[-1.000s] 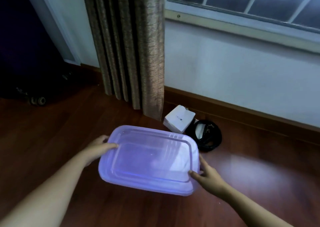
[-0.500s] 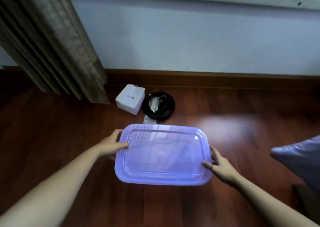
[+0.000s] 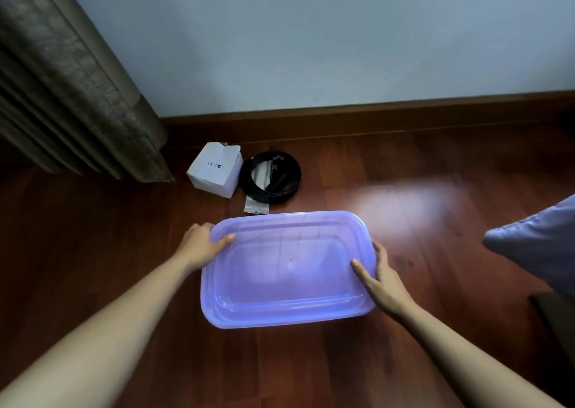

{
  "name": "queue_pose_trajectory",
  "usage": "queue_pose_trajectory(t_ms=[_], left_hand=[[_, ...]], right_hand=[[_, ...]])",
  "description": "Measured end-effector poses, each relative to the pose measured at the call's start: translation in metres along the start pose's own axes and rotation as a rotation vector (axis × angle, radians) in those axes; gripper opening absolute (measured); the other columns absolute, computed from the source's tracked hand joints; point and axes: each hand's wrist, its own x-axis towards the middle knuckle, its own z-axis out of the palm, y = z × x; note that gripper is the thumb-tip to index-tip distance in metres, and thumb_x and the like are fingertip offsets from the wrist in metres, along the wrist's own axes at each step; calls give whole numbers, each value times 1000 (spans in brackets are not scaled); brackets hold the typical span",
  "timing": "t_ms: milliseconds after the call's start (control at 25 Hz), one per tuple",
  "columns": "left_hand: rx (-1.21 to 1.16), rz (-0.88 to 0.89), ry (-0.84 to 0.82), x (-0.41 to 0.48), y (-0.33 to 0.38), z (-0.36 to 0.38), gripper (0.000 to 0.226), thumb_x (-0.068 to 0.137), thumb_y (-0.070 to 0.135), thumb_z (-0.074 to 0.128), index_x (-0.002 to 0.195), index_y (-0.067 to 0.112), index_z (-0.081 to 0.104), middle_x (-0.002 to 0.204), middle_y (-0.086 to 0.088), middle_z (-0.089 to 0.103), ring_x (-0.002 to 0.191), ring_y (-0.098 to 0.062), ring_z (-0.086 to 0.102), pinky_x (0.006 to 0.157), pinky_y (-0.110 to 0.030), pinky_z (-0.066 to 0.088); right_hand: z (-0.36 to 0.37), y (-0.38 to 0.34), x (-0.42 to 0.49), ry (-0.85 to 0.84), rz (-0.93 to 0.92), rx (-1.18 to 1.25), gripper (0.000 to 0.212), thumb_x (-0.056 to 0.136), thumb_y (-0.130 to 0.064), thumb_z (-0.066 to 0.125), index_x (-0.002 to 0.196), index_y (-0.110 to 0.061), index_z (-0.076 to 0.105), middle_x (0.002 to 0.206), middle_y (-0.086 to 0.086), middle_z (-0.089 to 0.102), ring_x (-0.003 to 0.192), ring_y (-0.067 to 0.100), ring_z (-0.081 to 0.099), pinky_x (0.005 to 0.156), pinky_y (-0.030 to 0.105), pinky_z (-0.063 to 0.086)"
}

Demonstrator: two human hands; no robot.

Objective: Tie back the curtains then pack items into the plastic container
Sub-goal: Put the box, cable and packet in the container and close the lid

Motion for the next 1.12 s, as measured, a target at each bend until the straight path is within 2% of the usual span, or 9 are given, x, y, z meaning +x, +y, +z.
queue_pose_trajectory(t_ms=[120,280,520,640,760,880,960,1040,1120], left_hand=[[24,-10,6,4,-4,-5,48,87,47,57,112,6,57,112,-14,61,101,-31,56,72,-30,38],[81,5,-18,5,-6,-8,48,87,49,56,106,5,56,106,-13,62,86,-24,53,67,-31,38],[45,17,53,0,-2,-12,44,87,47,58,106,7,54,102,-11,60,86,-23,52,66,-30,36],[103,11,89,-3,2,-7,41,91,43,54,101,4,56,104,-19,62,89,-31,55,65,-31,35],[76,19,139,-11,5,-6,39,93,38,51,102,0,56,113,-24,52,100,-36,52,74,-31,33],[56,28,212,-15,14,-15,40,94,38,49,107,0,57,116,-24,48,102,-36,51,79,-31,35],[71,63,256,-16,22,-23,41,94,39,48,109,3,60,112,-23,52,101,-37,52,76,-31,33],[31,127,315,-17,30,-31,40,93,40,50,111,8,63,108,-21,57,101,-36,55,77,-31,35],[-97,202,364,-17,38,-38,40,94,40,48,116,11,65,112,-17,63,109,-34,57,82,-31,39]], right_hand=[[8,0,1,53,0,-26,69,91,-44,52,146,-22,17,134,8,54,119,29,53,88,29,39],[11,2,2,72,-19,-38,66,93,-43,48,147,-21,17,139,8,49,123,30,51,94,31,38],[13,2,3,76,-36,-48,62,96,-41,43,147,-16,18,144,8,43,129,28,46,99,32,35],[13,2,6,111,-93,-75,64,95,-41,38,147,-8,19,156,10,19,143,20,20,112,26,16],[16,-5,1,133,-90,-64,60,97,-34,37,147,-7,19,158,6,-3,146,15,3,107,19,7],[14,-14,-3,224,-139,23,69,82,-39,36,143,-6,29,155,5,12,143,16,14,108,22,11],[3,-22,-3,285,-119,183,59,78,-37,45,132,-15,43,140,1,38,128,17,41,105,27,28],[-14,-31,2,271,-57,505,31,80,-24,58,111,-26,52,118,2,63,89,16,66,81,29,52],[-37,-35,6,243,9,812,31,85,-5,56,109,-24,52,92,0,74,57,14,67,55,22,55]])
